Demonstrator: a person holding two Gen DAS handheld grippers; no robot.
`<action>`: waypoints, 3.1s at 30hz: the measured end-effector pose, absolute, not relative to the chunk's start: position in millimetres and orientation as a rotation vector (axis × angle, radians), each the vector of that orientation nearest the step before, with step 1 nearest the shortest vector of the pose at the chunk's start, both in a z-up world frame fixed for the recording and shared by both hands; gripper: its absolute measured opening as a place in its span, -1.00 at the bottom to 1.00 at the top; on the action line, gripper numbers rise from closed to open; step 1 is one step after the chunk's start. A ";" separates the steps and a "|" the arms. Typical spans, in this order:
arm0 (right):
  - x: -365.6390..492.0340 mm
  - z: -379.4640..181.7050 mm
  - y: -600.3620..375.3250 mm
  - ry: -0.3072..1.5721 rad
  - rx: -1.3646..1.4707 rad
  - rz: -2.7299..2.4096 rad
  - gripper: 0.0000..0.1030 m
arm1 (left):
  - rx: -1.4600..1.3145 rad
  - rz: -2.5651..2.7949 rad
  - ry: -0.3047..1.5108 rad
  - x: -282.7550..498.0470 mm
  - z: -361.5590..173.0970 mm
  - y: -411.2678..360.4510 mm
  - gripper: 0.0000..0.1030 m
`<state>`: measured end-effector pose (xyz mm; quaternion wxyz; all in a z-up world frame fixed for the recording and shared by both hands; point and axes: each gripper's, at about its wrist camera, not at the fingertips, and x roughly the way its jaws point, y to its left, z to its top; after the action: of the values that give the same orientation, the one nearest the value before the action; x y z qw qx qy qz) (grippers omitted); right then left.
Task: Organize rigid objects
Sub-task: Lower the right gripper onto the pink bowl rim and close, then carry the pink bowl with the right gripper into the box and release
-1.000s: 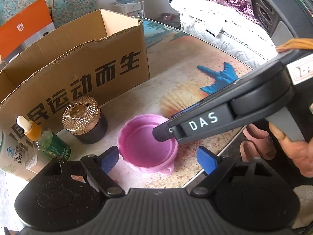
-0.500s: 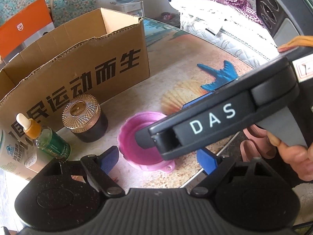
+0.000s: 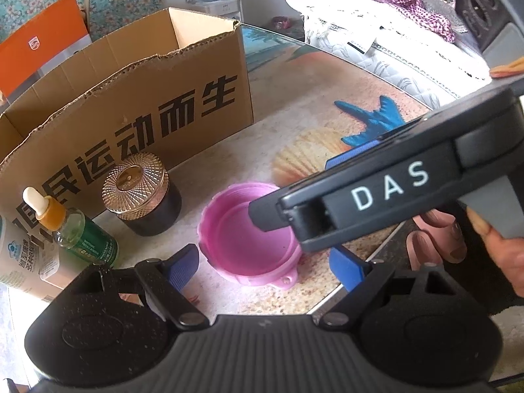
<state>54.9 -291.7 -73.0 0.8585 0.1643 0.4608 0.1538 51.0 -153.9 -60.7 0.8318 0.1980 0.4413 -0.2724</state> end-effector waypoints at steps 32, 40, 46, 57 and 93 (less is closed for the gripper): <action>60.6 -78.3 -279.7 0.994 0.300 0.372 -0.41 | 0.397 -0.552 0.925 55.2 -60.9 -149.6 0.36; 57.1 -77.1 -279.2 0.987 0.299 0.363 -0.49 | 0.399 -0.556 0.905 50.6 -55.8 -151.1 0.35; 50.7 -68.1 -280.1 0.959 0.283 0.360 -0.51 | 0.410 -0.551 0.867 41.5 -46.1 -152.2 0.35; 41.8 -12.8 -277.0 0.824 0.230 0.376 -0.52 | 0.392 -0.513 0.696 36.4 14.0 -140.7 0.35; 340.0 -46.1 -174.8 1.434 0.038 0.603 -0.55 | 0.139 -0.482 1.511 320.8 -39.0 -48.8 0.42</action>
<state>340.0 -174.8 -46.1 0.7122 0.0171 0.6469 0.2722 320.8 -48.8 -39.0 0.6997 0.0625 0.6781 -0.2163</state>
